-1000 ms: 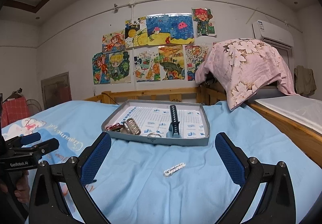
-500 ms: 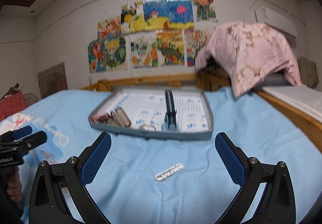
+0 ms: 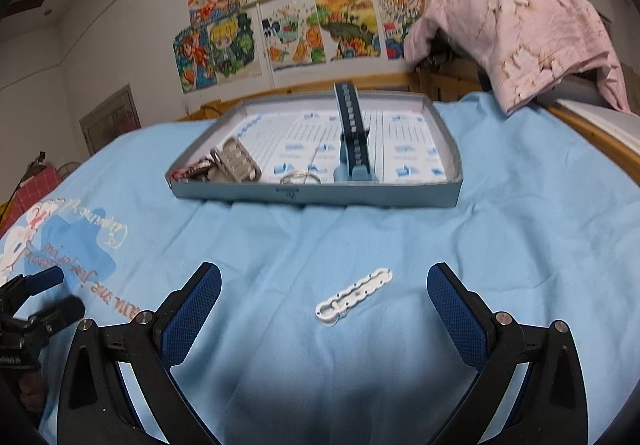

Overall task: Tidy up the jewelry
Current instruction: 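Grasp the black hair clip with the left tool while the right tool grasps the white plastic clip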

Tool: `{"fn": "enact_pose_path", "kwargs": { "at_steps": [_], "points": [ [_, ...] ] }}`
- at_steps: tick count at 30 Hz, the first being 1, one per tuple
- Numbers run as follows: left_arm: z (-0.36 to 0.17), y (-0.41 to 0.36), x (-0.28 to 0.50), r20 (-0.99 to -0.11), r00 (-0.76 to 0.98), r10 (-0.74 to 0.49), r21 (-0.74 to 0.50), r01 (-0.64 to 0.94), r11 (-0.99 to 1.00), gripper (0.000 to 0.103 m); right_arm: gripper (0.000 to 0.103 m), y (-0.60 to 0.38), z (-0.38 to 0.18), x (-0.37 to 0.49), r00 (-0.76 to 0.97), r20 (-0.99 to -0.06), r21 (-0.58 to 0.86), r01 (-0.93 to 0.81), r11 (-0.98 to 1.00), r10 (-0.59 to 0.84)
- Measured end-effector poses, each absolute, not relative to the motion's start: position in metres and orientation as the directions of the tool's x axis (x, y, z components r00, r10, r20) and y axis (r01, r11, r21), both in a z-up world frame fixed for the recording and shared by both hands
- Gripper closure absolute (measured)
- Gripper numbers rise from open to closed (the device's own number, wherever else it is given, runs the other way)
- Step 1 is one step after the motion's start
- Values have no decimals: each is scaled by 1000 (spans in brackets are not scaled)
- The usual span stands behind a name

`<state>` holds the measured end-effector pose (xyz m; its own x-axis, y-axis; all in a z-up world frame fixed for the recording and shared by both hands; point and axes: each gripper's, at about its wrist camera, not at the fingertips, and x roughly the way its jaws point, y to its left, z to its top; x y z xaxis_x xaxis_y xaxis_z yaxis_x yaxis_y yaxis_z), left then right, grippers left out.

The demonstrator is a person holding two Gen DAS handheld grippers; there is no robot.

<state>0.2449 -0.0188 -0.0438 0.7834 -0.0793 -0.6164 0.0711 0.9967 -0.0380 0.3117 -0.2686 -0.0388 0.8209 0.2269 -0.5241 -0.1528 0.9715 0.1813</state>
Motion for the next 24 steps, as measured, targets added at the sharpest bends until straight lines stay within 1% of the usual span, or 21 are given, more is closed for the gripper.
{"fn": "enact_pose_path", "kwargs": {
  "at_steps": [5,7,9,10,11,12,14,18,19,21,22,24],
  "points": [
    [-52,-24,244,-638,760,-123,-38,128,991,1,2,-268,-48,318,790,-562,200,-157,967,244],
    [-55,-25,246,-645,752,-138,-45,143,989,6,3,-269,-52,322,775,-578,216,-154,964,253],
    [-60,-25,249,-663,733,-154,-56,157,986,20,8,-269,-56,326,762,-592,231,-152,961,263],
    [-62,-25,250,-671,724,-158,-60,159,985,23,9,-269,-58,327,756,-598,236,-153,960,268],
    [-65,-25,252,-681,714,-161,-64,161,985,30,13,-269,-60,328,750,-603,241,-153,959,271],
    [-67,-26,253,-689,706,-166,-69,163,984,34,17,-268,-62,330,744,-609,246,-154,957,276],
    [-69,-26,254,-693,698,-179,-81,172,982,38,21,-266,-64,332,734,-618,249,-158,955,283],
    [-73,-30,256,-702,683,-204,-86,203,975,53,22,-262,-68,337,719,-626,271,-162,949,301],
    [-74,-31,257,-705,678,-209,-87,211,974,56,22,-262,-68,338,717,-627,273,-162,948,303],
    [-76,-34,259,-711,667,-224,-93,227,969,66,27,-259,-69,340,712,-630,277,-165,947,309],
    [-77,-36,260,-714,662,-228,-93,234,968,67,28,-258,-69,341,710,-632,278,-166,946,310],
    [-78,-38,262,-717,655,-237,-95,245,965,75,32,-256,-70,343,706,-634,283,-169,944,316]
  ]
}}
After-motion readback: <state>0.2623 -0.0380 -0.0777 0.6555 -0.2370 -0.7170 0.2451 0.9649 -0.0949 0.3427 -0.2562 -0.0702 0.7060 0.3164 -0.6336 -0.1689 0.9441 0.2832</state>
